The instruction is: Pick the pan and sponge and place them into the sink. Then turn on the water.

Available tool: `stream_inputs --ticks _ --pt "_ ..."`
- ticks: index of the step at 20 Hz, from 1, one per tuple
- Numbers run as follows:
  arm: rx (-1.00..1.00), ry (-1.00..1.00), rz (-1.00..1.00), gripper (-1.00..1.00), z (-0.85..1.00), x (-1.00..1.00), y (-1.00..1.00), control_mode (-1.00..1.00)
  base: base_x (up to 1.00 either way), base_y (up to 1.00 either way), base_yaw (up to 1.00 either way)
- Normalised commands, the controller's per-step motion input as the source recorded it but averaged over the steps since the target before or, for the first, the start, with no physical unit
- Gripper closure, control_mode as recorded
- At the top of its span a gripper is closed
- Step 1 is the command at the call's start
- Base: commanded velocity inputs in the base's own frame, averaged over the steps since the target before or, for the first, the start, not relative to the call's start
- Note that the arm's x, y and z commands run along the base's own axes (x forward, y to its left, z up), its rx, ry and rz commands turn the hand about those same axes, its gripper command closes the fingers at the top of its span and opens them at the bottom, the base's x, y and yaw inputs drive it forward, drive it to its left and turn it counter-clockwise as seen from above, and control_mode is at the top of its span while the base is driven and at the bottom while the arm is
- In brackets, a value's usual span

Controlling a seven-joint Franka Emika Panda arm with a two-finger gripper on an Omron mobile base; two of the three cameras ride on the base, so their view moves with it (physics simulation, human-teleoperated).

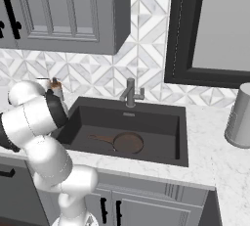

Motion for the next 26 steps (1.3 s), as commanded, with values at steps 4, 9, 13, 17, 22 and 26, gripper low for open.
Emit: stream_inputs --ticks 4,9,13,17,22,26 --pt "0.00 0.00 -0.15 1.00 0.08 0.66 -1.00 -1.00 0.00 0.00 0.00" --pt "-0.02 0.04 -0.10 1.00 -0.22 0.51 -1.00 -1.00 0.00 0.00 0.00" --pt "-0.07 0.05 -0.03 1.00 -0.61 0.36 -0.78 -1.00 0.00 0.00 0.00" --pt "-0.08 0.00 -0.01 1.00 -0.71 0.36 -0.57 -1.00 0.00 0.00 0.00" --pt "-0.03 0.00 0.00 1.00 -0.44 0.55 -0.28 -1.00 0.00 0.00 0.00" --pt "0.00 0.00 0.00 1.00 -0.19 0.52 0.00 -1.00 0.00 0.00 0.00"
